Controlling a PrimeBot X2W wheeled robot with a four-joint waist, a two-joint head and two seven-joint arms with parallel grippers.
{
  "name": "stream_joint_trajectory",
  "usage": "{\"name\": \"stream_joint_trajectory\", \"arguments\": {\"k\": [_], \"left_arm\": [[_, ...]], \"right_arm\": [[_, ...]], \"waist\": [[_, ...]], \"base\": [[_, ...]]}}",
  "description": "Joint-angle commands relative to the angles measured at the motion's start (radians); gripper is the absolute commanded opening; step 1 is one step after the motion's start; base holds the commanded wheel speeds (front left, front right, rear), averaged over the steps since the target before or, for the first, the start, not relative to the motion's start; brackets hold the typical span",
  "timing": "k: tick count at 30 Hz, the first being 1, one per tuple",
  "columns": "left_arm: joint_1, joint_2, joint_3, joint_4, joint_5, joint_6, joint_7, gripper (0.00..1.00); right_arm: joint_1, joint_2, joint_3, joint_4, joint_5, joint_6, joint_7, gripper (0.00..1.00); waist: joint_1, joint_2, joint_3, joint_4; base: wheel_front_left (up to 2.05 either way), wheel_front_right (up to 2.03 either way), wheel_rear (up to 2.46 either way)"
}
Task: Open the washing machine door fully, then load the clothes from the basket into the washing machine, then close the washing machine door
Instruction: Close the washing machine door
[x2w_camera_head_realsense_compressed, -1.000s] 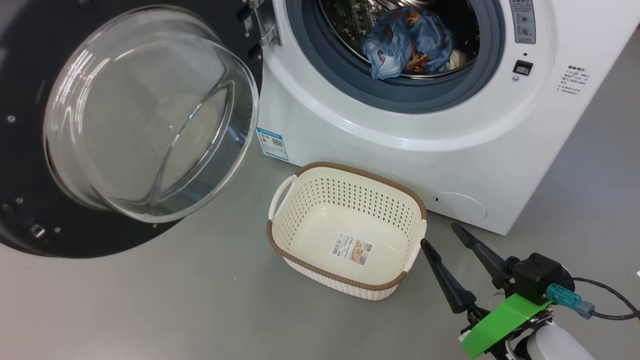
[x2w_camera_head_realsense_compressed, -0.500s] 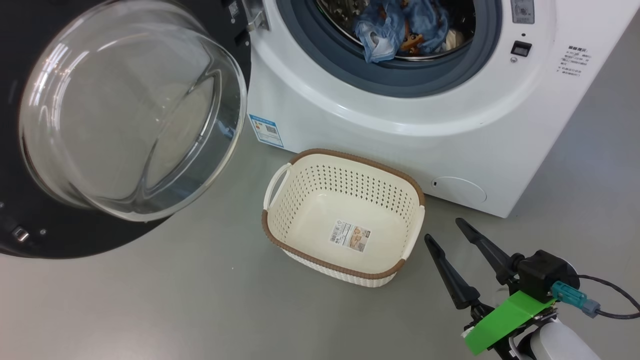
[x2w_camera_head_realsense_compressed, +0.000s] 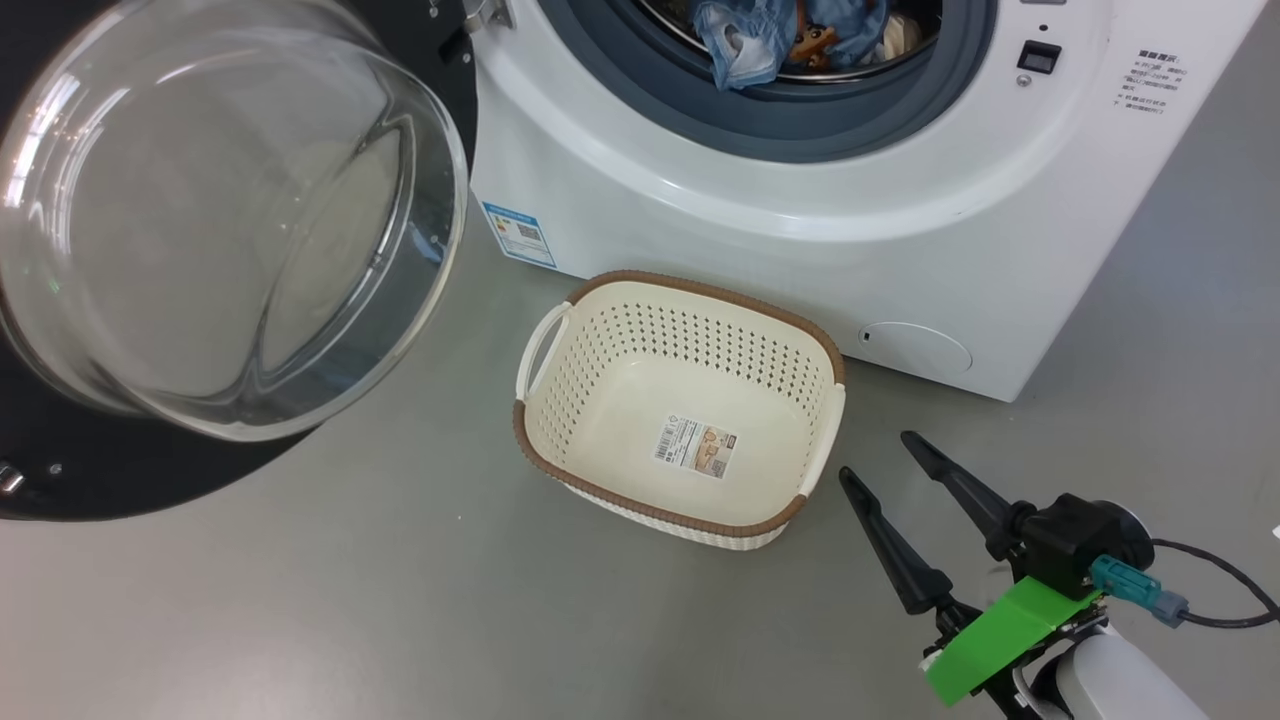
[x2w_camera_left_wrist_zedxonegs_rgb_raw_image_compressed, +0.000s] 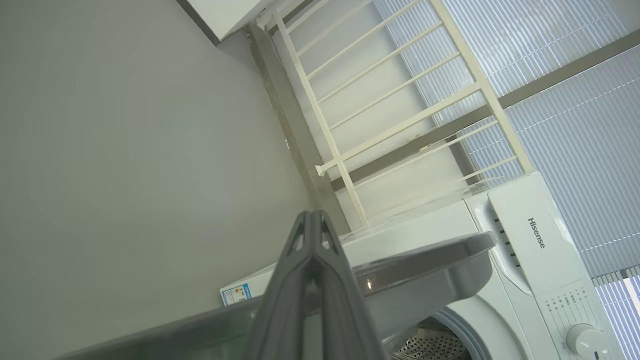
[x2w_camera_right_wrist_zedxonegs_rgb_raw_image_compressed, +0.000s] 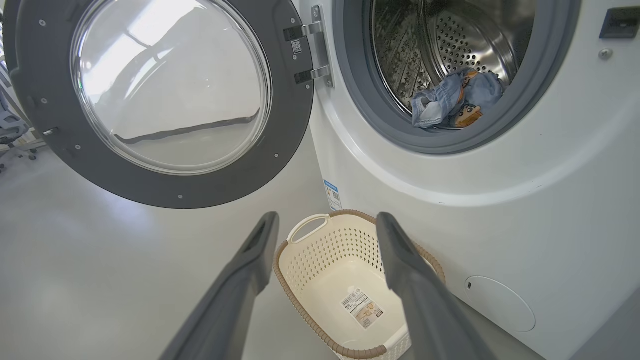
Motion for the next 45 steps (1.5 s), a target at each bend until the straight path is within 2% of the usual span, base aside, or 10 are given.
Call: {"name": "stream_joint_trajectory", "arguments": {"k": [1,11,16,21,25,27,33,45], "left_arm": [[-0.032,0.084,0.009,0.001,0.0,0.006,0.03,0.0],[-0.075,0.082,-0.028,0.108,-0.008,0.022,0.167,0.0],[-0.072,0.074,-0.041,0.113,-0.011,0.014,0.214,0.0],[-0.053,0.063,-0.068,0.08,-0.014,0.004,0.309,0.0],[-0.01,0.059,-0.098,-0.007,-0.023,-0.002,0.42,0.0],[0.002,0.059,-0.103,-0.031,-0.026,-0.003,0.442,0.0],[0.086,0.062,-0.116,-0.216,-0.07,-0.004,0.571,0.0],[0.244,0.039,-0.102,-0.567,-0.176,-0.004,0.729,0.0]], "right_arm": [[-0.026,-0.002,0.023,-0.022,-0.001,0.001,-0.005,1.0],[-0.031,-0.013,0.028,-0.022,-0.004,0.001,-0.005,1.0],[-0.027,-0.012,0.024,-0.023,-0.005,0.001,-0.005,1.0],[-0.024,-0.01,0.021,-0.02,-0.005,0.001,-0.005,1.0],[-0.017,-0.008,0.014,-0.019,-0.003,0.001,-0.005,1.0],[-0.015,-0.007,0.012,-0.019,-0.002,0.001,-0.005,1.0],[0.003,-0.001,0.001,-0.024,0.0,0.001,-0.005,1.0],[0.029,0.012,-0.035,-0.036,-0.004,0.001,-0.005,1.0]], "waist": [[0.0,-0.0001,0.003,-0.005],[0.0,-0.0001,0.015,-0.015],[0.0,-0.0001,0.017,-0.016],[0.0,-0.0001,0.013,-0.015],[0.0,-0.0001,-0.002,-0.013],[0.0,-0.0001,-0.006,-0.012],[0.0,-0.0001,-0.022,-0.011],[0.0,-0.0001,-0.047,-0.039]], "base": [[0.0,0.0,0.0],[0.0,0.0,0.0],[0.0,0.0,0.0],[0.0,0.0,0.0],[0.0,0.0,0.0],[0.0,0.0,0.0],[0.0,0.0,0.0],[0.0,0.0,0.0]]}}
